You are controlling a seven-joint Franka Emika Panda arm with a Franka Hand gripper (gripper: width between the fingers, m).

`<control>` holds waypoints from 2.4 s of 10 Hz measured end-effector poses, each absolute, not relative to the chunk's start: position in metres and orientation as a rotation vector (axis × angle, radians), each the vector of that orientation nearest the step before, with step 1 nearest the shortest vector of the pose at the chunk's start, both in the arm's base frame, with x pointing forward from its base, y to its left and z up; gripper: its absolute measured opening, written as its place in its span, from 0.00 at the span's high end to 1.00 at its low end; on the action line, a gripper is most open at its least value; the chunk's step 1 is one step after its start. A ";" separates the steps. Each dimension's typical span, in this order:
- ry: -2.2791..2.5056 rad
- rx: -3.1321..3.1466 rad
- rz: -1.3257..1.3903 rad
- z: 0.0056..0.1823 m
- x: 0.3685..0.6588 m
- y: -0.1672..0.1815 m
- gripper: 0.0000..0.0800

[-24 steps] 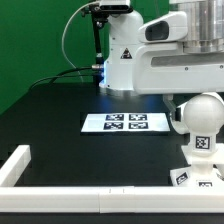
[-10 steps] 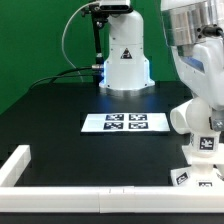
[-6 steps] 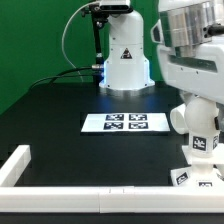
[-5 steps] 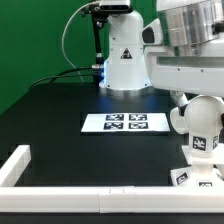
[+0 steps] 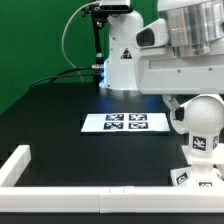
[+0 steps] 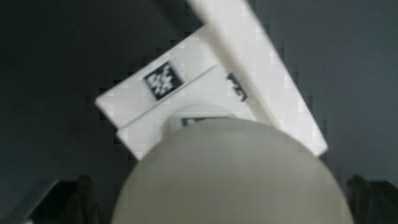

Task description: Assemble lamp

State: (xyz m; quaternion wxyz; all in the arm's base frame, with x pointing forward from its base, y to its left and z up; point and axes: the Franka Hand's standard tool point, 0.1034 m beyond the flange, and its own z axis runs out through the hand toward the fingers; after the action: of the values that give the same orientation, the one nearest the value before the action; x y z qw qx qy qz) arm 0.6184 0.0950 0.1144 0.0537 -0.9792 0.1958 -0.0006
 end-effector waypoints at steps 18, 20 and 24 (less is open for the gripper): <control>2.026 -2.110 0.031 0.111 0.623 0.096 0.28; 2.106 -2.020 0.048 0.111 0.624 0.097 0.28; 1.953 -2.177 0.046 0.111 0.622 0.099 0.14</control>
Offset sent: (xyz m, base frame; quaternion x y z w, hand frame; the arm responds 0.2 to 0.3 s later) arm 0.0000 0.0000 0.0000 0.0000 0.0000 0.0000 1.0000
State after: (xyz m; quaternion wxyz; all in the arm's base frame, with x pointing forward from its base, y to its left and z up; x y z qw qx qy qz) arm 0.6218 0.0986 0.1111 0.1082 -0.7400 0.6637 0.0156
